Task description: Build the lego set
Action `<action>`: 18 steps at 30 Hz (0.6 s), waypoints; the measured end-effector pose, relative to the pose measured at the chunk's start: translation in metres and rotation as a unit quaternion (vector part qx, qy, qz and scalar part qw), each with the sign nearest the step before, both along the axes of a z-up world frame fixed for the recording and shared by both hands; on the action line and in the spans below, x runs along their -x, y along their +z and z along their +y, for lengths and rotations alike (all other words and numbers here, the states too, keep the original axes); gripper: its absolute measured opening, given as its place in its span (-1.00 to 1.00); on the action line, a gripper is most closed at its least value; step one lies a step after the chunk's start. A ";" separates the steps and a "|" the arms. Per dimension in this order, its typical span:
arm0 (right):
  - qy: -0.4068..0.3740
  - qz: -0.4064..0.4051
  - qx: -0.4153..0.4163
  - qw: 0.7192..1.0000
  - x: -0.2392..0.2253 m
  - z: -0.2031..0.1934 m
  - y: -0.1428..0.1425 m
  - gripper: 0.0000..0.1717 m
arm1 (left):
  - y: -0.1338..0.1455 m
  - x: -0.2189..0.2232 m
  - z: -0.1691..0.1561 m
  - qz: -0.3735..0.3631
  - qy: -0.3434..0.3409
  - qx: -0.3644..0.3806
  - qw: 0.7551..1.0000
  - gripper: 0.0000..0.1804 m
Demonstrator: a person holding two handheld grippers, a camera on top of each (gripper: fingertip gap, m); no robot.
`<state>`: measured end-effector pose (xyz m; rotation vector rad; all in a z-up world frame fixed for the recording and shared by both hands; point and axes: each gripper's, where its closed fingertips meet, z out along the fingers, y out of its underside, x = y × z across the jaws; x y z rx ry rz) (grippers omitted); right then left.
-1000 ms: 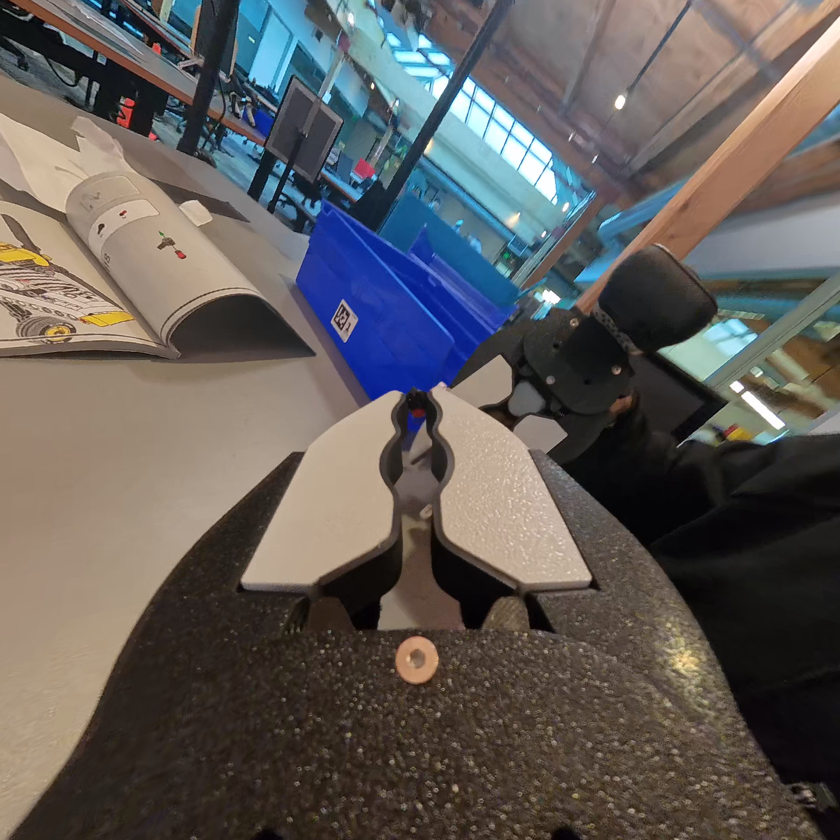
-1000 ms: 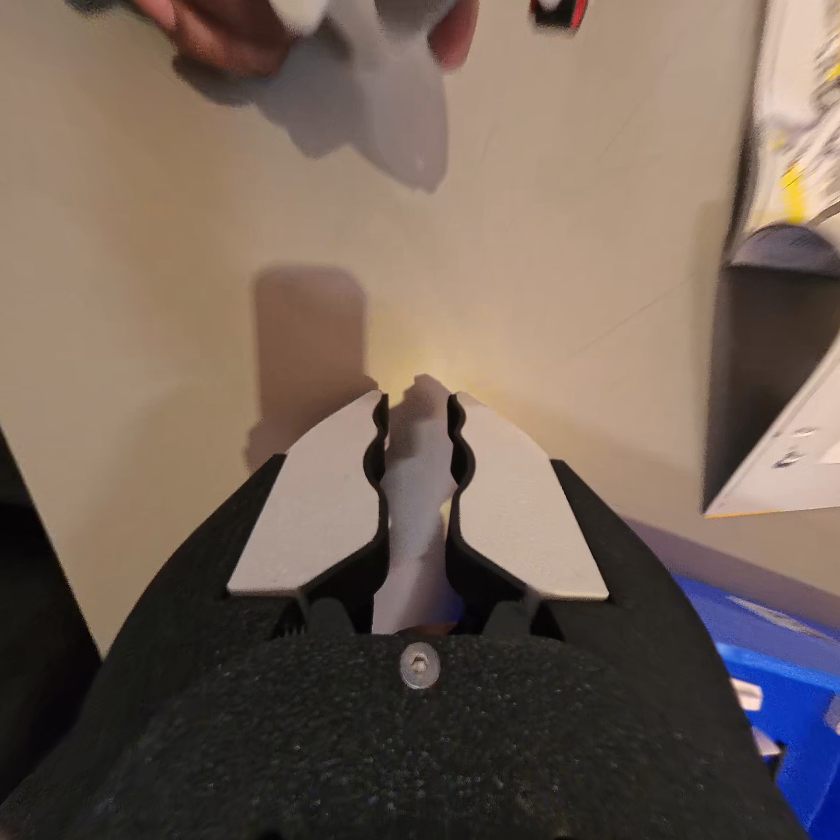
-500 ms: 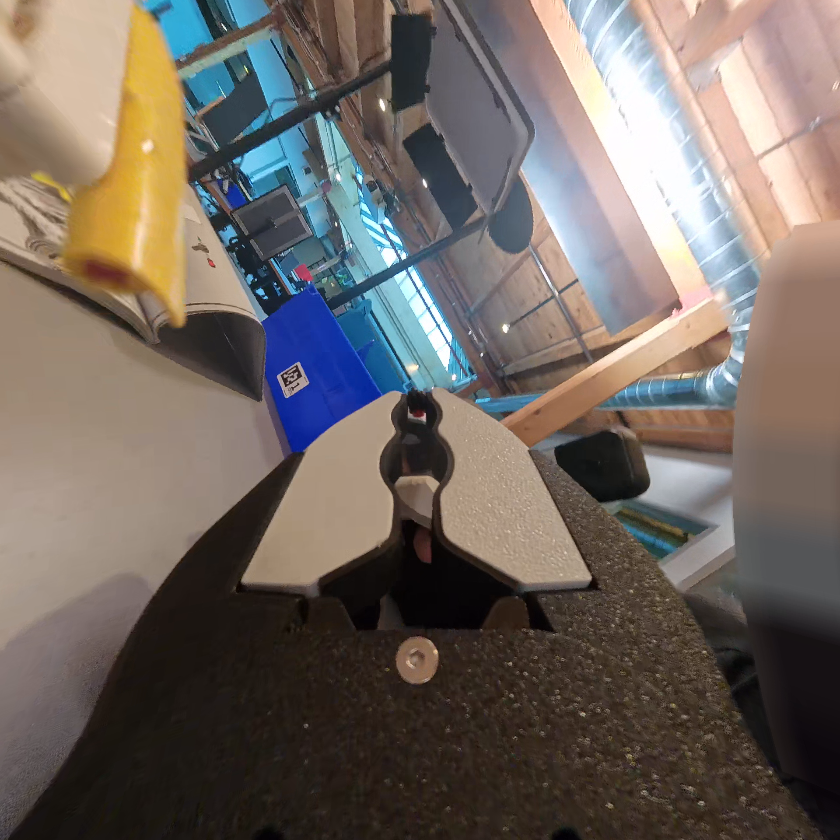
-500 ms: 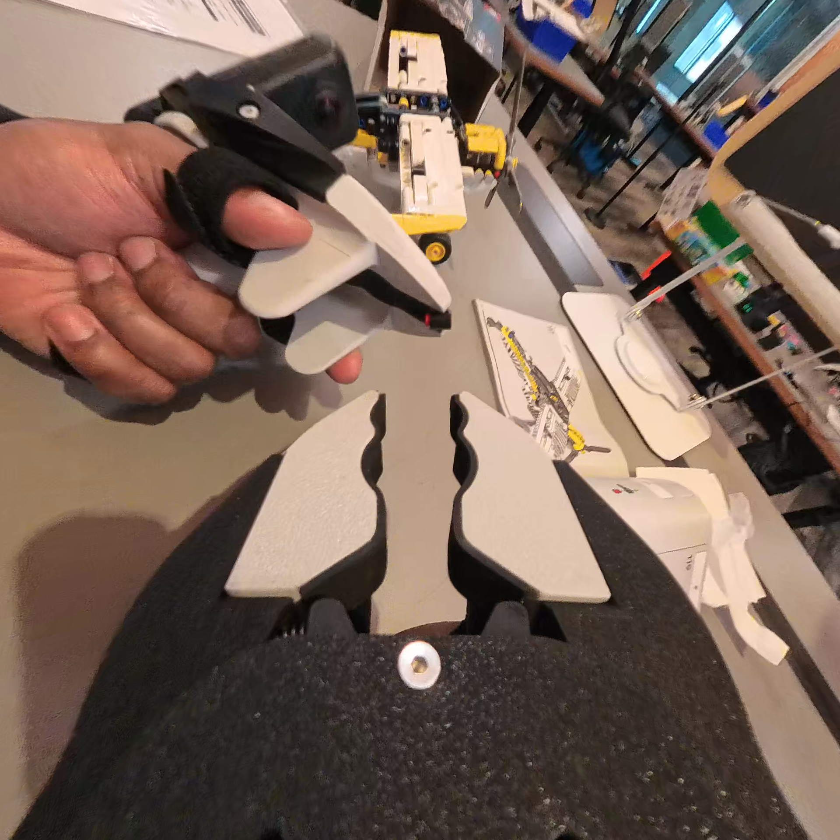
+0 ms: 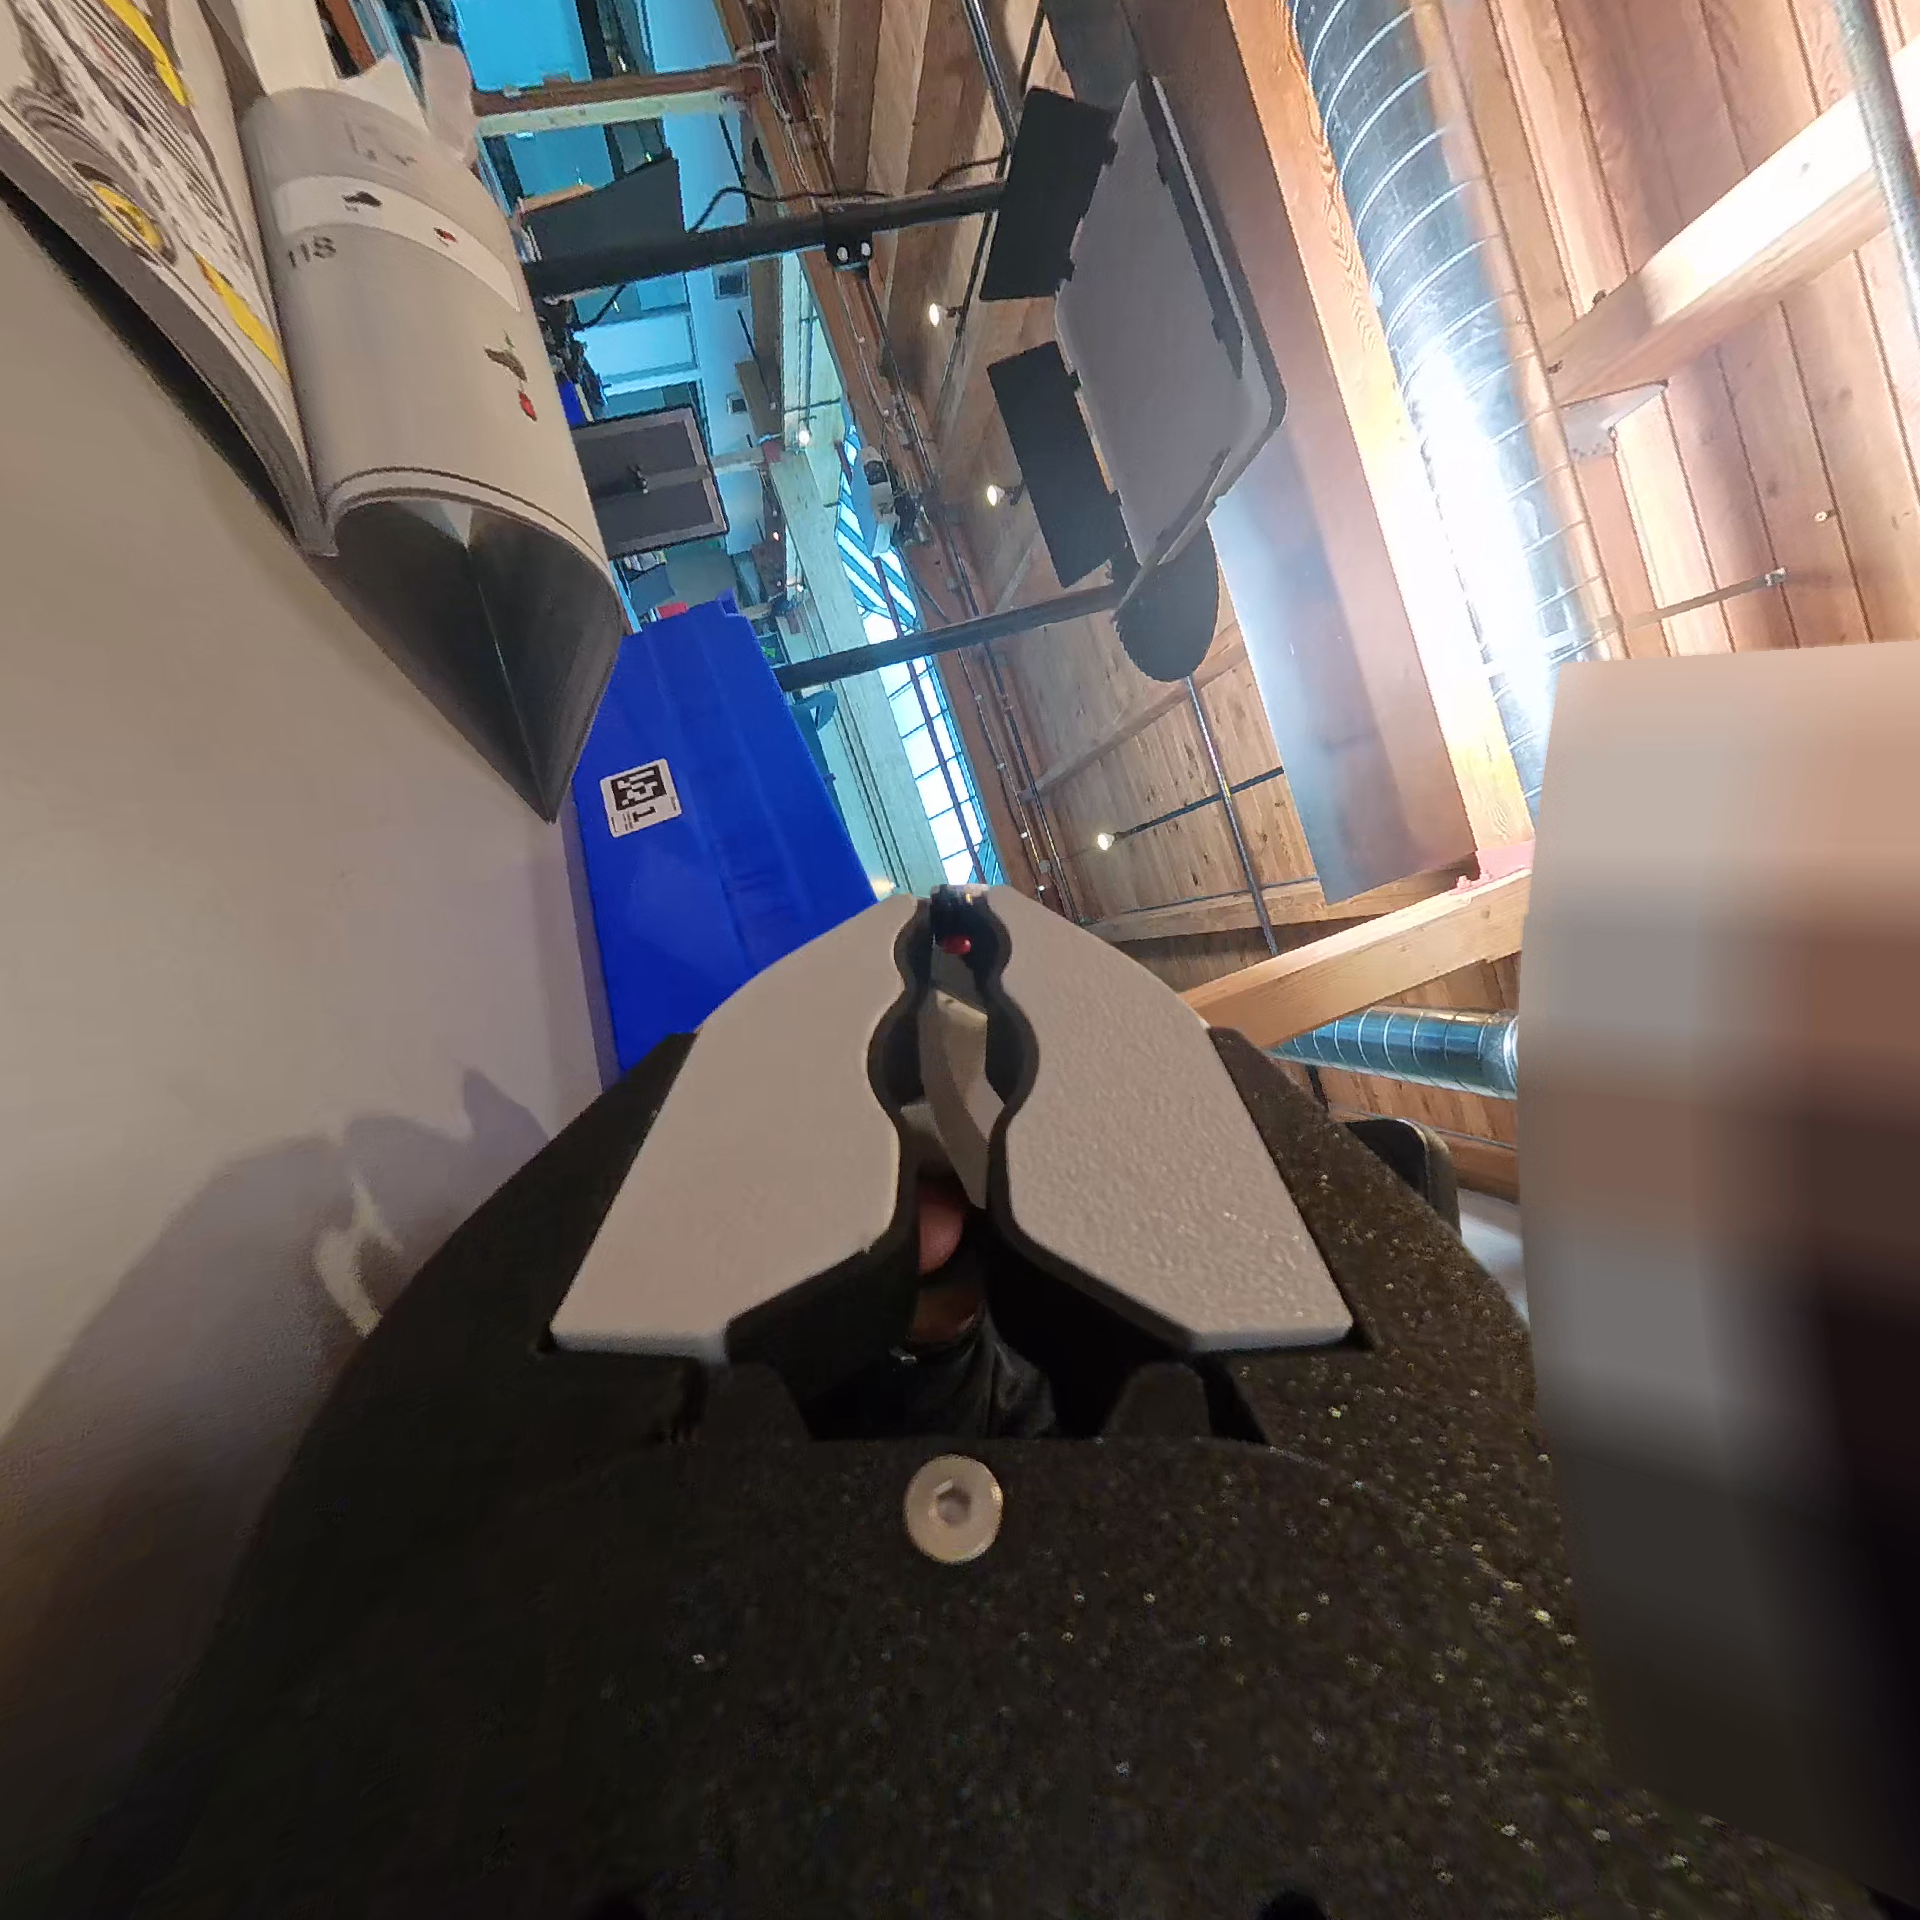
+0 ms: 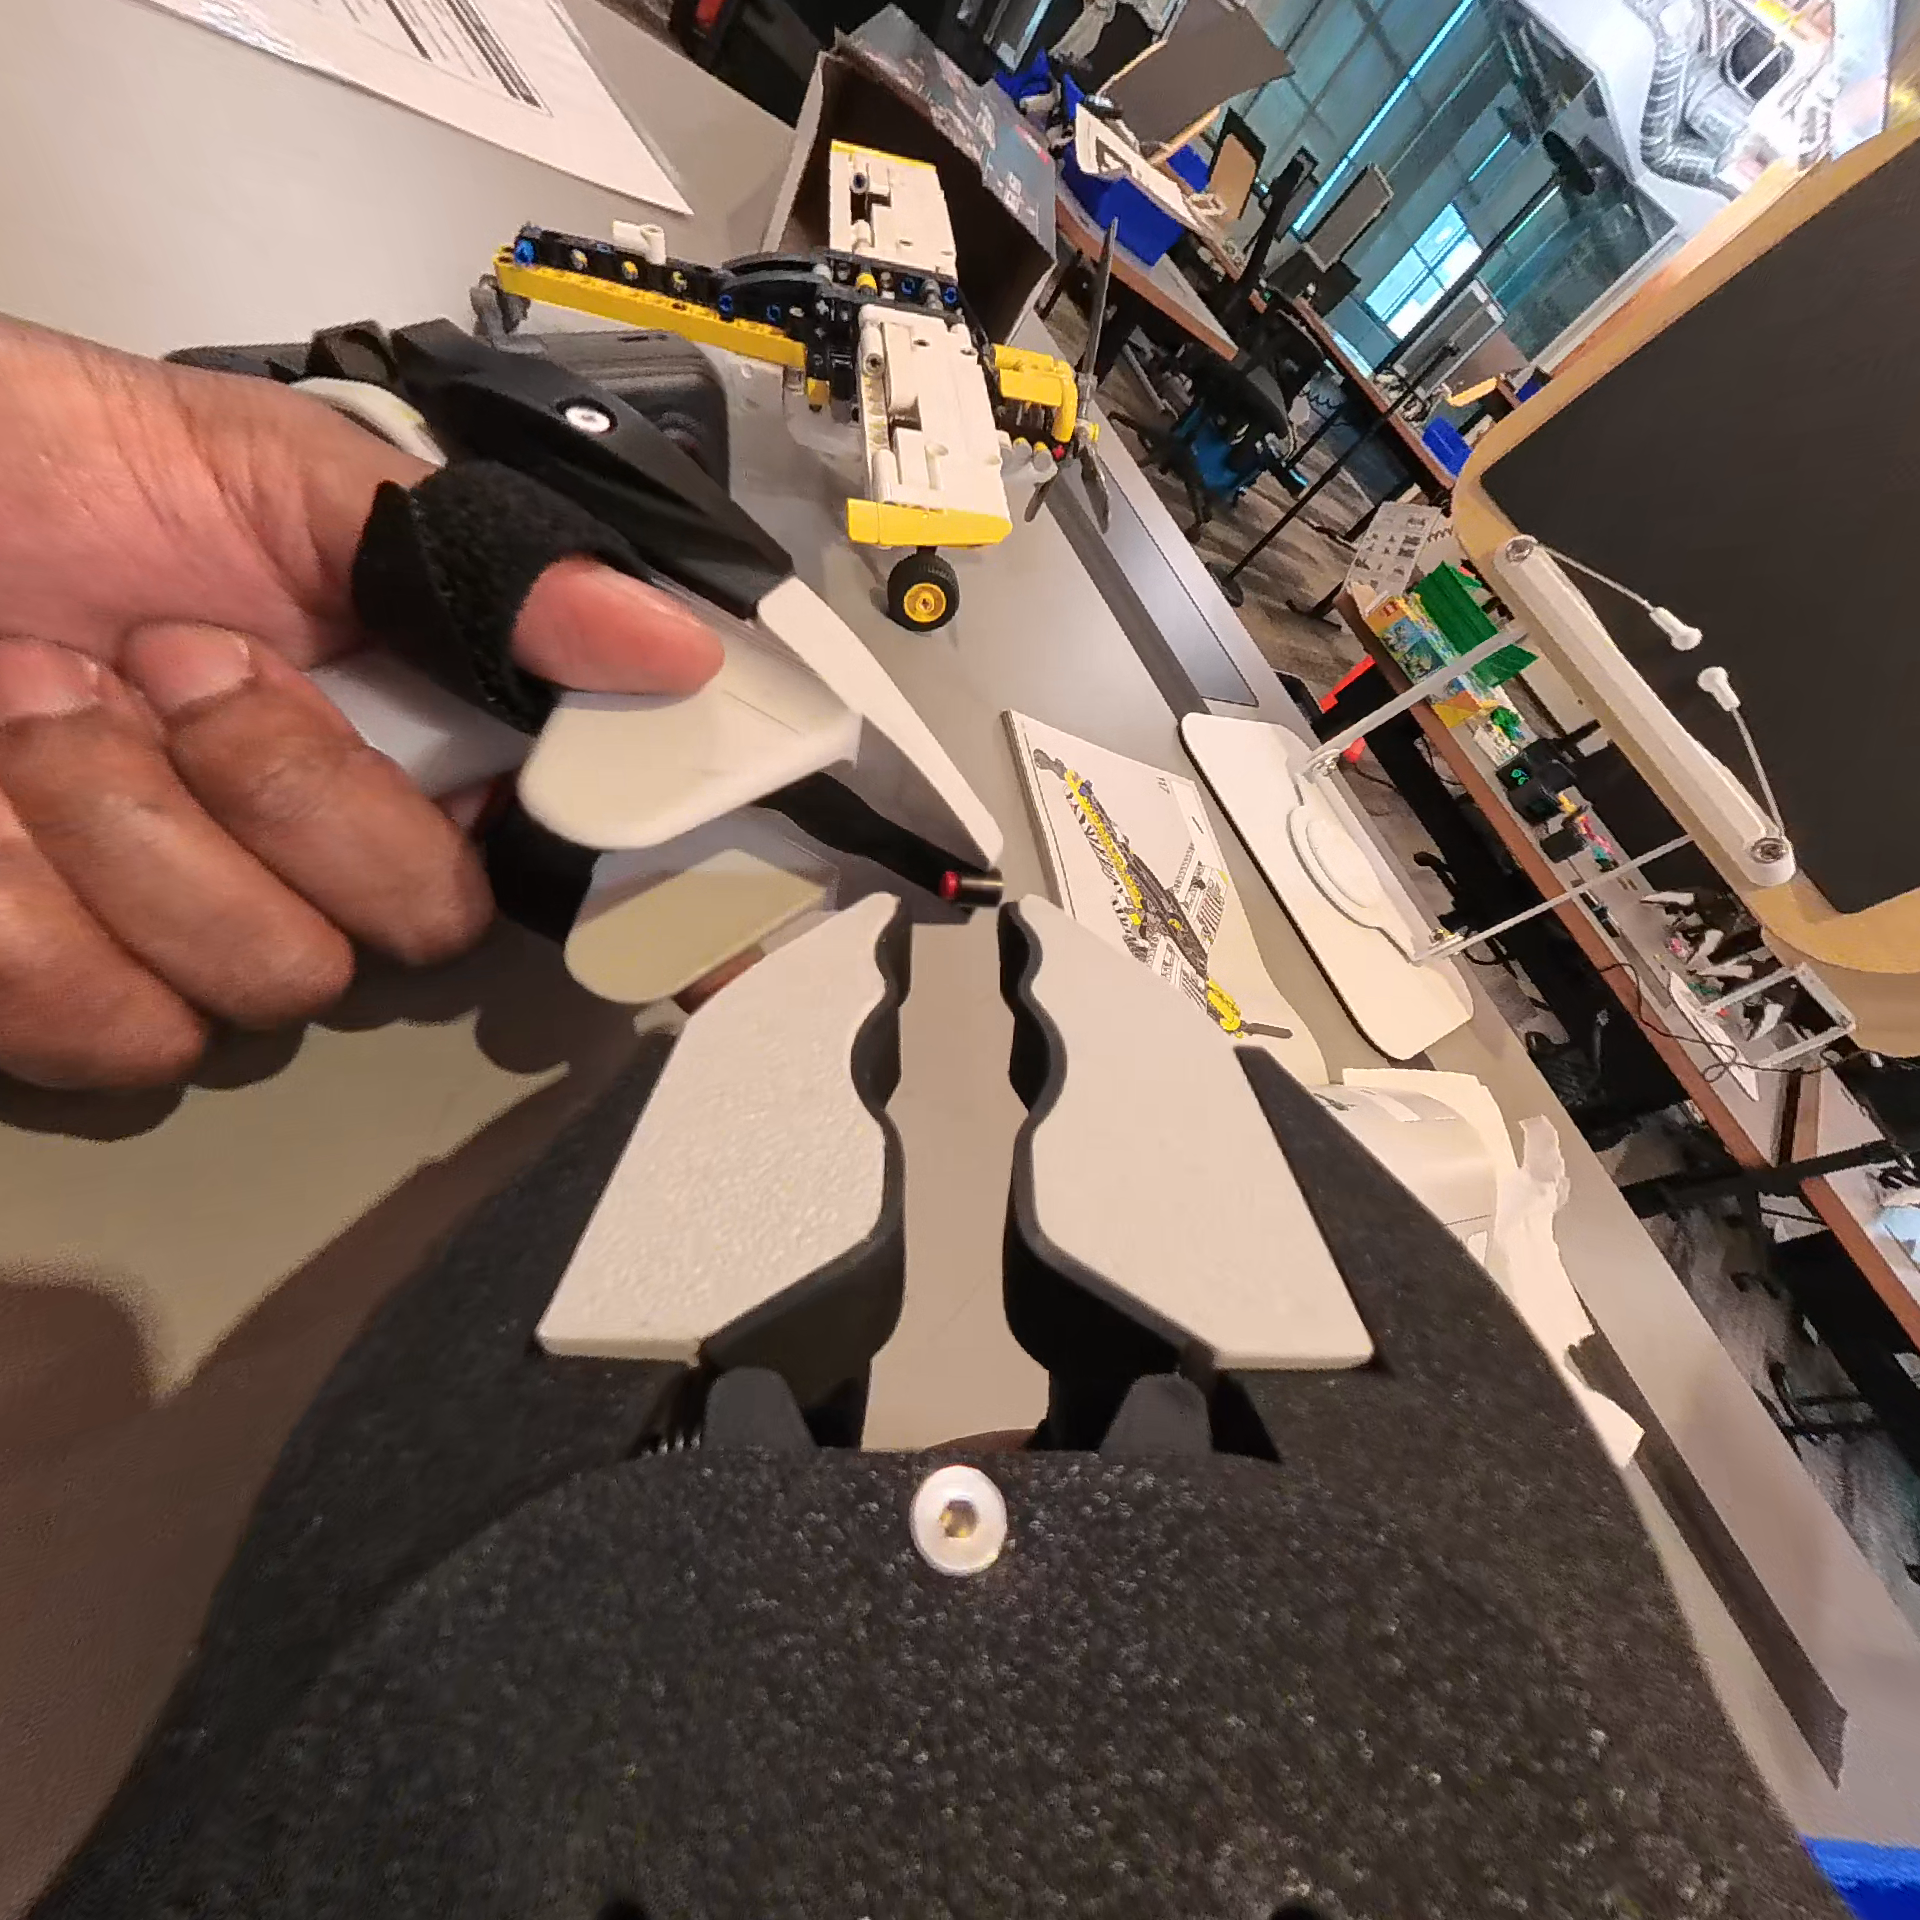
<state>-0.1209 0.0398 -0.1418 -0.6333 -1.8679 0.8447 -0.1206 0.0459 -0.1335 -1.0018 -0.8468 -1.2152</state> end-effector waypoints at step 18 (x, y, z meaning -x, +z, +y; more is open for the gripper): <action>-0.010 0.015 0.007 1.000 0.000 0.000 -0.002 -0.86 | -0.003 -0.006 0.001 0.012 -0.009 0.014 1.000 -0.92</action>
